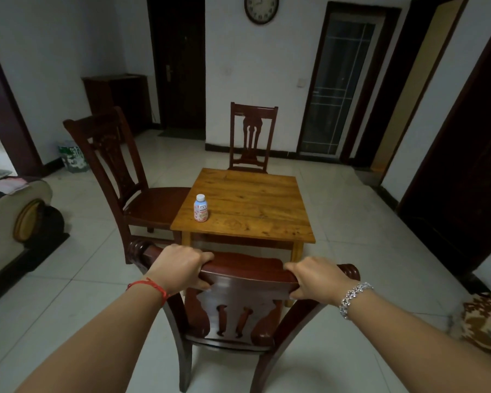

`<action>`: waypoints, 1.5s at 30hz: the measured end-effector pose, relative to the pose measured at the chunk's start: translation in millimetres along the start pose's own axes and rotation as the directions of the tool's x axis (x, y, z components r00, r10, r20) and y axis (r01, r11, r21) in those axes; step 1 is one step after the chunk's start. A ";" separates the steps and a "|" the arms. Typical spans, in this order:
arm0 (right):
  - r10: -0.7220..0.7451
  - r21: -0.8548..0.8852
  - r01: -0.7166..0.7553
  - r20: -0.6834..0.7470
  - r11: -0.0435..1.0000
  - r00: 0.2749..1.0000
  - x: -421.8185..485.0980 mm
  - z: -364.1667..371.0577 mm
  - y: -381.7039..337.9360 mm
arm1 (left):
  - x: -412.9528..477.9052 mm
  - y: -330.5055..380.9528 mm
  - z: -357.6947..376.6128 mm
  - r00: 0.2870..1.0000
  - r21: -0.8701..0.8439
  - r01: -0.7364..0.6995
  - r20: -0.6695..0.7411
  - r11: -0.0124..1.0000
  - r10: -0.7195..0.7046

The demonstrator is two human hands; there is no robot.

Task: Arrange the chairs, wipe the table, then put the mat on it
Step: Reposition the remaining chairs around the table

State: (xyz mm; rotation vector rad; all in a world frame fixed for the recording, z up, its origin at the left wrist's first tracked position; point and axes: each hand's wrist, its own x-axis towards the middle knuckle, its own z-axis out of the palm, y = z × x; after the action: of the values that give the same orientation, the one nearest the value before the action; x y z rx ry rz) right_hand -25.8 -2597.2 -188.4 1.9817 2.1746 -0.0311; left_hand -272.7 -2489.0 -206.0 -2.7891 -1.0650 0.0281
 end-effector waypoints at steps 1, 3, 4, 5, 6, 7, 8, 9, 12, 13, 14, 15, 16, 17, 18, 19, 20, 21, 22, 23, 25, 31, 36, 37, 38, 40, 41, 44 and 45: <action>-0.002 -0.003 0.002 -0.002 1.000 1.000 1.3 -0.8 -1.4 | 1.3 -1.9 0.4 1.000 -0.004 0.005 0.004 1.000 -0.005; -0.002 -0.008 0.002 -0.005 1.000 1.000 3.9 -2.1 -3.7 | 2.2 -5.9 0.1 1.000 -0.009 0.008 0.011 1.000 -0.008; 0.000 -0.015 0.000 -0.002 1.000 1.000 5.2 -2.8 -5.3 | 1.7 -8.3 0.5 1.000 -0.015 0.011 0.012 1.000 -0.011; -0.003 -0.025 0.003 -0.001 1.000 1.000 5.9 -3.5 -7.3 | 0.7 -10.5 1.8 1.000 -0.018 0.019 0.015 1.000 -0.019; -0.008 -0.032 0.008 -0.003 0.999 1.000 7.5 -4.6 -9.6 | -0.2 -13.4 3.6 0.999 -0.021 0.031 0.017 0.999 -0.030; -0.014 -0.037 0.014 -0.005 0.999 1.000 9.5 -5.8 -11.9 | -0.6 -16.8 5.5 0.999 -0.024 0.042 0.020 0.999 -0.041; -0.019 -0.043 0.019 -0.003 0.999 1.000 11.7 -6.9 -13.3 | -0.6 -19.4 6.8 0.999 -0.025 0.050 0.021 0.998 -0.050; -0.022 -0.051 0.022 0.002 0.998 1.000 13.3 -7.9 -14.8 | -0.4 -21.5 8.7 0.998 -0.027 0.055 0.021 0.998 -0.054; -0.025 -0.077 0.026 0.022 0.997 0.999 19.1 -11.7 -14.3 | 1.7 -25.4 10.2 0.998 -0.020 0.055 0.026 0.998 -0.054; -0.028 -0.082 0.030 0.027 0.996 0.999 20.6 -12.5 -13.2 | 2.2 -25.9 10.1 0.998 -0.022 0.057 0.029 0.998 -0.057; -0.031 -0.081 0.033 0.029 0.996 0.999 21.9 -12.7 -11.7 | 3.0 -25.9 9.4 0.998 -0.024 0.061 0.026 0.998 -0.060; -0.032 -0.077 0.035 0.035 0.996 0.999 22.5 -12.3 -10.0 | 4.0 -24.8 8.8 0.998 -0.026 0.065 0.024 0.998 -0.064; -0.034 -0.071 0.036 0.040 0.997 0.999 23.8 -12.9 -6.6 | 6.2 -23.1 7.1 0.998 -0.027 0.067 0.020 0.997 -0.067; -0.030 -0.060 0.033 0.051 0.998 0.998 23.3 -12.9 -2.9 | 7.8 -19.1 5.8 0.998 -0.023 0.064 0.022 0.998 -0.063; -0.025 -0.048 0.028 0.060 0.998 0.998 23.5 -12.6 2.3 | 10.3 -14.5 4.4 0.998 -0.012 0.059 0.022 0.998 -0.059; -0.021 -0.041 0.023 0.068 0.999 0.997 23.1 -12.4 8.3 | 13.4 -8.8 2.7 0.998 -0.004 0.055 0.023 0.998 -0.055; -0.016 -0.032 0.019 0.079 0.999 0.997 22.6 -11.0 14.0 | 15.8 -3.1 1.3 0.998 -0.002 0.053 0.025 0.999 -0.053; -0.011 -0.023 0.013 0.088 1.000 0.996 22.2 -10.7 18.4 | 17.6 0.8 0.0 0.998 -0.004 0.051 0.026 0.999 -0.051; -0.012 -0.017 0.013 0.093 1.000 0.996 22.0 -10.1 22.0 | 19.1 3.3 -0.7 0.999 -0.012 0.047 0.026 0.999 -0.047; -0.019 -0.014 0.021 0.098 1.000 0.995 21.4 -10.4 23.9 | 20.1 4.3 -2.1 0.999 -0.017 0.041 0.030 0.999 -0.041; -0.047 -0.009 0.048 0.107 0.999 0.993 21.6 -10.4 25.8 | 19.8 3.6 -4.8 0.998 -0.032 0.035 0.044 0.999 -0.034; -0.044 0.195 0.000 0.224 0.981 0.973 25.1 -22.5 24.6 | 19.3 3.7 -6.8 0.998 -0.087 0.012 0.060 0.996 -0.007; -0.091 0.497 -0.099 0.344 0.862 0.935 26.3 -24.3 20.4 | 9.0 7.2 -7.2 1.000 -0.200 -0.027 -0.001 0.979 0.027; -0.090 0.585 -0.126 0.326 0.801 0.941 26.5 -24.6 20.9 | 6.9 9.5 -7.3 0.999 -0.221 -0.032 -0.021 0.975 0.029; -0.075 0.672 -0.149 0.292 0.726 0.954 26.8 -24.0 21.2 | 5.2 11.7 -6.9 0.999 -0.255 -0.022 -0.045 0.967 0.010; -0.026 0.793 -0.157 0.212 0.589 0.977 28.6 -23.2 19.4 | 4.8 13.8 -5.5 0.990 -0.372 0.056 -0.103 0.926 -0.101; -0.001 0.826 -0.145 0.174 0.544 0.985 29.7 -22.4 16.8 | 5.8 14.6 -6.0 0.977 -0.435 0.098 -0.129 0.895 -0.169; 0.074 0.860 -0.111 0.086 0.497 0.994 30.9 -18.2 8.1 | 9.0 19.9 -12.2 0.920 -0.582 0.213 -0.151 0.785 -0.362; 0.093 0.867 -0.102 0.064 0.488 0.994 31.1 -17.1 6.7 | 11.0 21.9 -15.6 0.897 -0.628 0.238 -0.151 0.741 -0.416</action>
State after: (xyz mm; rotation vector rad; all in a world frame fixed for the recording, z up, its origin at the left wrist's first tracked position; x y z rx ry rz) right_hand -24.0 -2563.3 -175.9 2.5171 2.2199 -1.4129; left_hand -248.8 -2499.9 -193.5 -2.8987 -1.7112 -0.8772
